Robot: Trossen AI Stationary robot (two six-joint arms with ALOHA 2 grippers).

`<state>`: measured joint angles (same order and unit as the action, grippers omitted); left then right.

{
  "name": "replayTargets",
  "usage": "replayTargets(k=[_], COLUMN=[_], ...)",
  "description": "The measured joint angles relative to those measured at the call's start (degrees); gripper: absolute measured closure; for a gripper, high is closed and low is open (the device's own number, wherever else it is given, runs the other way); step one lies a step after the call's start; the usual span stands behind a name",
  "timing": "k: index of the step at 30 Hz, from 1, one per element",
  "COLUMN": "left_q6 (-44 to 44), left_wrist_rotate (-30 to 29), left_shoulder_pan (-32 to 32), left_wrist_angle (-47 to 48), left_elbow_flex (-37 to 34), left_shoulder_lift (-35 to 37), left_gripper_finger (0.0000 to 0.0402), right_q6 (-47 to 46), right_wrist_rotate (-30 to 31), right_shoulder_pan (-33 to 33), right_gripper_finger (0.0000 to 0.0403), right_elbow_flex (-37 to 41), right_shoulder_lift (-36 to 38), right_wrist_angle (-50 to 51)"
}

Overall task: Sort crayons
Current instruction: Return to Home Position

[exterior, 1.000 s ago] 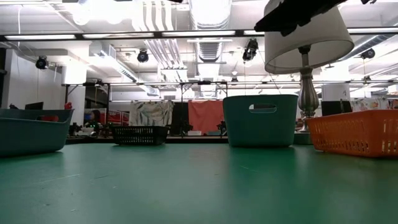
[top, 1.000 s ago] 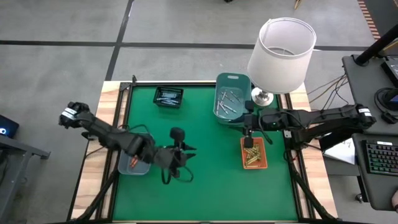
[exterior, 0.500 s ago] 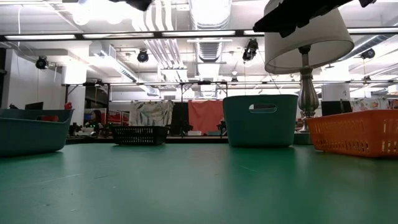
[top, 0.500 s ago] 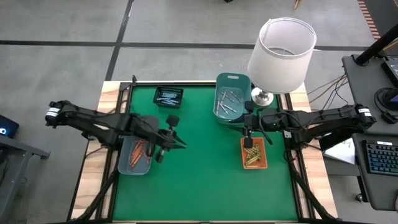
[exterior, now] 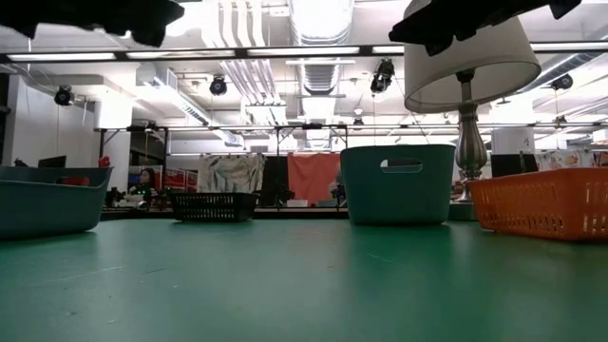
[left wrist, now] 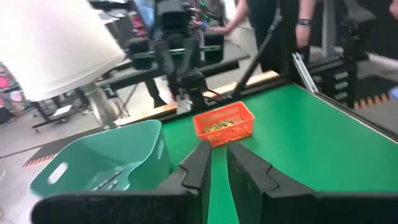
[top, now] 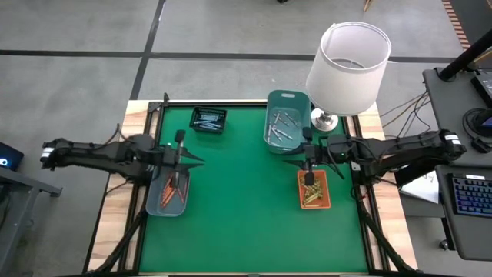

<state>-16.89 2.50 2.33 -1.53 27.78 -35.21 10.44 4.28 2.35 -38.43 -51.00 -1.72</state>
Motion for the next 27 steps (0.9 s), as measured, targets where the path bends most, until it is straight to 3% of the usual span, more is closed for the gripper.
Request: replayTargets(k=[11,27], left_q6=[4.9,7.6], left_wrist_rotate=[0.1,0.1], left_shoulder_pan=[-1.1,-1.1], left_wrist_angle=[0.0,3.6], left_elbow_flex=[-8.6,-14.4], left_shoulder_lift=[16.9,32.3], left_gripper_finger=[0.0367,0.0367], right_q6=[-0.9,-1.5], right_wrist_rotate=[-0.2,-0.2], right_shoulder_pan=[0.0,0.0], right_gripper_finger=[0.0319,0.0319], right_elbow_flex=[2.8,9.1], right_shoulder_lift=[4.9,18.5], right_wrist_angle=[-0.7,-0.3])
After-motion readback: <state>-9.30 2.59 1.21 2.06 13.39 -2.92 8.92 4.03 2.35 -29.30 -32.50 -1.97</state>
